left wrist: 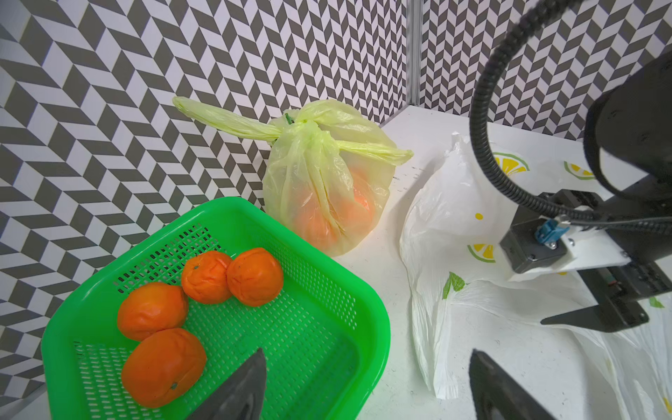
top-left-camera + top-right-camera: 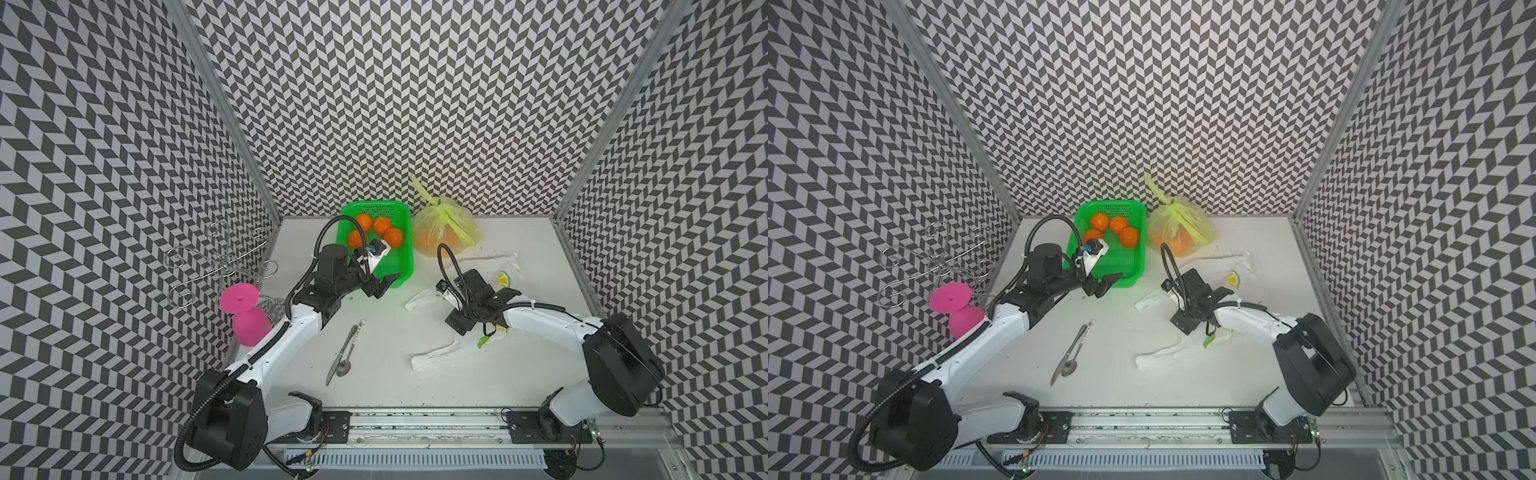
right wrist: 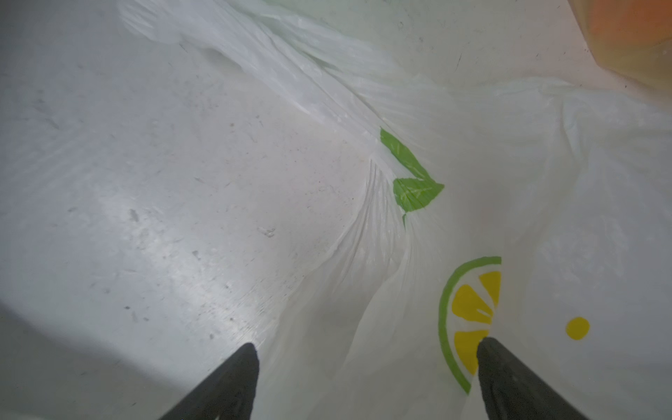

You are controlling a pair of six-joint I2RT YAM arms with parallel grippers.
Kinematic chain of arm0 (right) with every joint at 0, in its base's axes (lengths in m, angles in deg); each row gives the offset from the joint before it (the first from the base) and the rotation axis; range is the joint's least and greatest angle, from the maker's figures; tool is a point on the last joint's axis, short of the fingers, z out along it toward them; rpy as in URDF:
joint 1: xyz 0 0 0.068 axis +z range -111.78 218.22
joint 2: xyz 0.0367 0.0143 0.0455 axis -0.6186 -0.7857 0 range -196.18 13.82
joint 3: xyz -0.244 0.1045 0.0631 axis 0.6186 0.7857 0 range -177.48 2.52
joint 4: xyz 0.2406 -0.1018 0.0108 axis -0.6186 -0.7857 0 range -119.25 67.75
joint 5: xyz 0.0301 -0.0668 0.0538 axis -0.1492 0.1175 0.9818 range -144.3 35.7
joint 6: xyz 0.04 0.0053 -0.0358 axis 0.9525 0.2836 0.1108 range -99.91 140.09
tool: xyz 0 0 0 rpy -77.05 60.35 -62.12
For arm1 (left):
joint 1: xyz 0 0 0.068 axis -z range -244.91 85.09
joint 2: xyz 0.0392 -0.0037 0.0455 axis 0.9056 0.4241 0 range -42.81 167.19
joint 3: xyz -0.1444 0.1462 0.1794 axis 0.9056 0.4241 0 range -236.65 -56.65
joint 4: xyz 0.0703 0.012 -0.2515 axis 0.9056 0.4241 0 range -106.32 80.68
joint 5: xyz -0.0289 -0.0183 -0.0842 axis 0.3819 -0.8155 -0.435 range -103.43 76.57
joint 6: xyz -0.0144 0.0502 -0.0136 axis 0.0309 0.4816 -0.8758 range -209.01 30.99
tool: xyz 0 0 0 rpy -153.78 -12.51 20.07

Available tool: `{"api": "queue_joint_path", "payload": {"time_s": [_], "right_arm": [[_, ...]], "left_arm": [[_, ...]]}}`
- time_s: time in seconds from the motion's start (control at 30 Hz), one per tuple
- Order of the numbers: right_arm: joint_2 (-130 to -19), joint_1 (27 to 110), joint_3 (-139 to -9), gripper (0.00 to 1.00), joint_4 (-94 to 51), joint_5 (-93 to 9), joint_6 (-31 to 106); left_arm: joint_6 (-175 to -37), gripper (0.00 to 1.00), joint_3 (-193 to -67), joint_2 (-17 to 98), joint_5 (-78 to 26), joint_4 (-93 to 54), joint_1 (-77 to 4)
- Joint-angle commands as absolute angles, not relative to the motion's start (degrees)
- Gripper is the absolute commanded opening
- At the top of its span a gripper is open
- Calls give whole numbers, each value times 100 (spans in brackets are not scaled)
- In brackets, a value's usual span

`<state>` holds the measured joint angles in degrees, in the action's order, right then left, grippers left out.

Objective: Place the oranges into plastic bags & tie knots
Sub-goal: Open the plastic bag at the center of the board.

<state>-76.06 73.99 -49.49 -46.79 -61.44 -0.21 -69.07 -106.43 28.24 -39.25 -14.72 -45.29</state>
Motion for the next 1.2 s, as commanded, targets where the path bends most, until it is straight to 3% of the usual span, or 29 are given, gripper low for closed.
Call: {"api": "queue_joint_path", "payload": {"time_s": [0.0,0.1,0.33,0.53,0.7,0.97,1.17], "right_arm": [[-7854,7425,-4919,89,-4264,-6956,60],[-7891,7425,-4866,78,-4255,-7088,55],[-8005,7418,-4707,34,-3996,-7549,-155],[-7472,7294,-4731,0,-3995,-7838,-385],[-6636,7007,-4934,0,-4115,-7536,-462],[-5949,5854,-5579,0,-4706,-5351,-389],[-5642,5610,-5654,0,-4770,-4743,-453]], "left_arm": [[-6796,89,-10729,2806,-3848,-1432,-4505],[-6792,89,-10715,2779,-3885,-1436,-4508],[-6792,88,-10666,2748,-3948,-1466,-4505],[-6936,88,-10658,2656,-4042,-1497,-4508],[-7138,86,-10640,2515,-4515,-1564,-4426],[-7199,85,-10727,2804,-4606,-1681,-3607],[-6930,86,-11619,3617,-3671,-1574,-2767]]}}
